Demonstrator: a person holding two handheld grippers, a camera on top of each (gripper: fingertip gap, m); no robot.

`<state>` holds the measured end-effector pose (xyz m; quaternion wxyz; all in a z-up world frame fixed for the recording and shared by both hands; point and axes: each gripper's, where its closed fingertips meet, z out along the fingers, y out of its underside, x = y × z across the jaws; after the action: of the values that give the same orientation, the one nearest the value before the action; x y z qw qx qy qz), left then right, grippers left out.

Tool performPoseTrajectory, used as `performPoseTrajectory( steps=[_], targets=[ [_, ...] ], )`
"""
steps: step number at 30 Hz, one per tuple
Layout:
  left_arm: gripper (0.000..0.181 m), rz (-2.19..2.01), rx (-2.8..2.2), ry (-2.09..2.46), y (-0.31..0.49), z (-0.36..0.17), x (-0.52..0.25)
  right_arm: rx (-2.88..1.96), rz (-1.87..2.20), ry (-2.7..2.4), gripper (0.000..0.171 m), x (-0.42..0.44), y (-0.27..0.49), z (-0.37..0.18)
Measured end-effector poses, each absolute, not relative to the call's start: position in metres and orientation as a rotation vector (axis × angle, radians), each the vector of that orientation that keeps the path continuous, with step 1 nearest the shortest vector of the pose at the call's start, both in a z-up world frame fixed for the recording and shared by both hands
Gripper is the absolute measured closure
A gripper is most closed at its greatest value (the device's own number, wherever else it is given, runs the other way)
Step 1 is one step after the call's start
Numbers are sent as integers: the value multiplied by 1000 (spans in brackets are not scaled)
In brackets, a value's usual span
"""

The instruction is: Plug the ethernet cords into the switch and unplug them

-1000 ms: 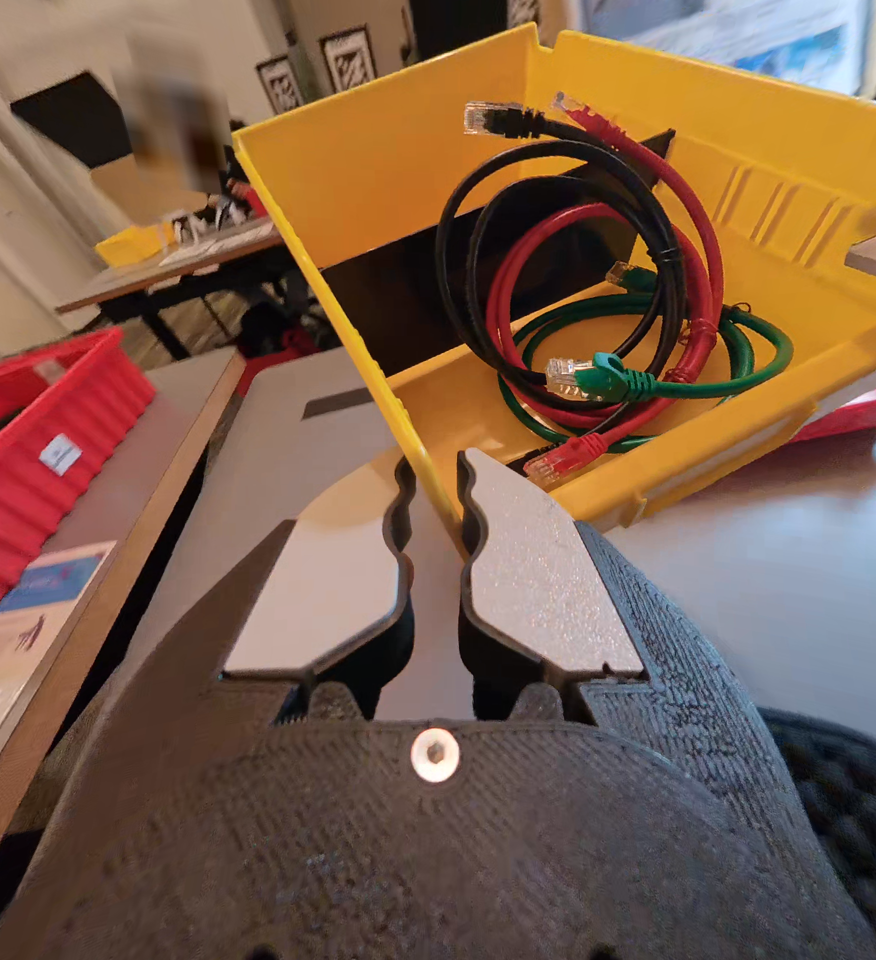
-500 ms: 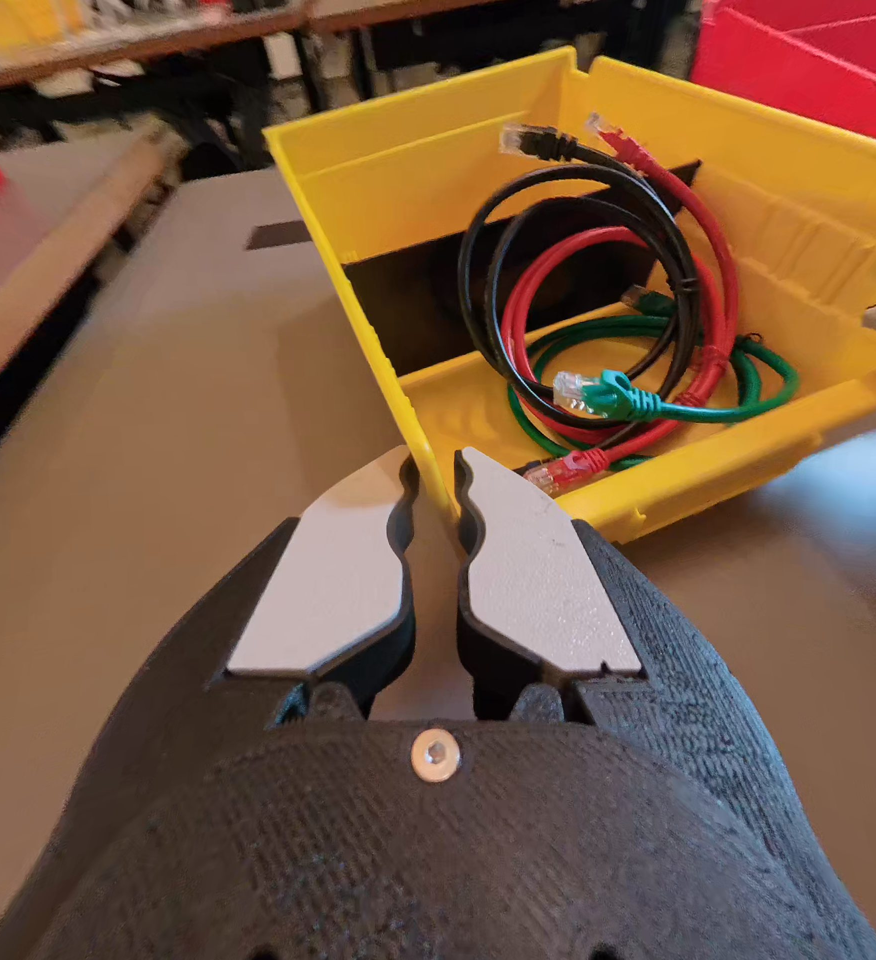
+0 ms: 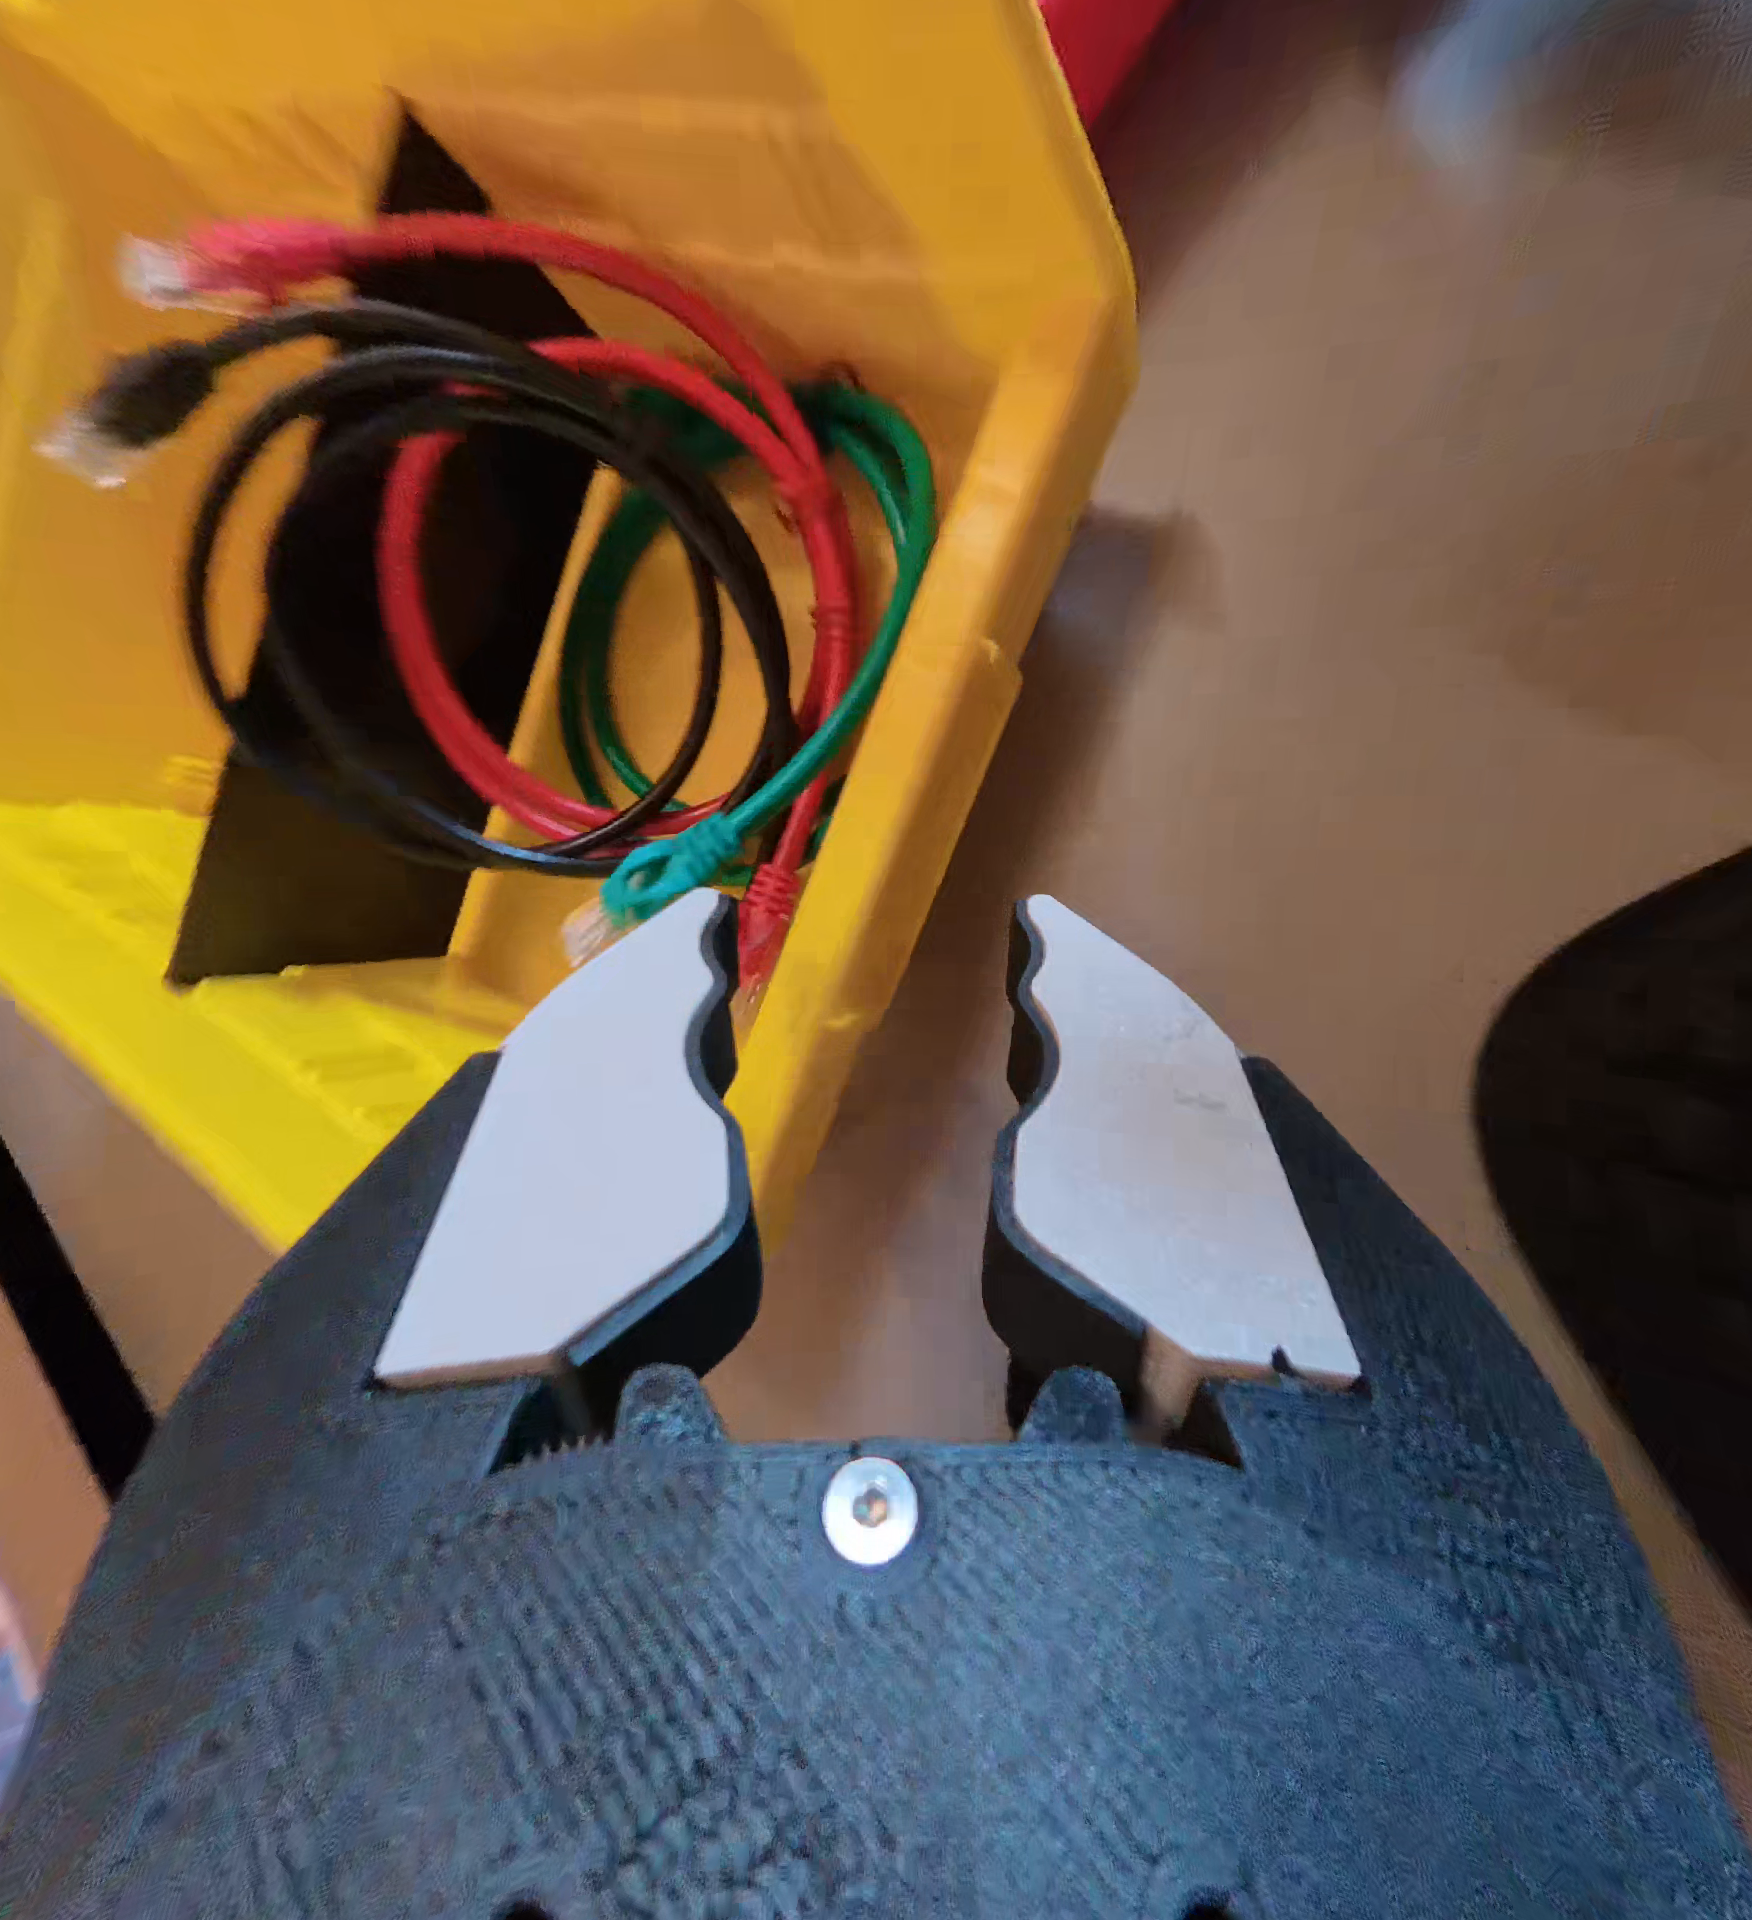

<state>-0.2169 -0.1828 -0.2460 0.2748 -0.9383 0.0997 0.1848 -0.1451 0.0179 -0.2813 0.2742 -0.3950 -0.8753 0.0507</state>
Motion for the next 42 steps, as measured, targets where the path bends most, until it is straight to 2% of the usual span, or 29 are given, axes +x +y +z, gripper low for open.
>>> performPoseTrajectory(
  steps=[1,2,4,9,20,28,29,31,33,37,42],
  targets=[
    [134,521,-2582,329,-179,-259,-221,-1050,90,-2359,130,-146,22,-287],
    [138,527,-2632,380,-177,-271,-224,-1038,88,-2366,139,-146,23,-290],
    [149,561,-2654,442,-170,-283,-231,-1040,114,-2362,138,-138,25,-289],
    [151,622,-2588,571,-162,-284,-233,-1042,127,-2311,138,-88,35,-283],
    [147,560,-2477,508,-156,-284,-234,-1143,-30,-2159,140,35,122,-284],
    [146,541,-2456,451,-146,-284,-252,-1131,-158,-2174,140,53,200,-285],
    [145,541,-2458,433,-145,-284,-256,-1144,-184,-2152,139,53,210,-284],
    [141,505,-2470,381,-146,-281,-259,-1206,-224,-2091,127,54,225,-278],
    [139,432,-2397,321,-144,-263,-253,-1271,-83,-2013,122,51,215,-263],
    [139,234,-2199,188,-142,-207,-242,-1323,413,-1799,122,35,160,-219],
    [142,303,-2074,-34,-133,-141,-298,-1325,888,-1474,126,20,106,-166]
  ],
)
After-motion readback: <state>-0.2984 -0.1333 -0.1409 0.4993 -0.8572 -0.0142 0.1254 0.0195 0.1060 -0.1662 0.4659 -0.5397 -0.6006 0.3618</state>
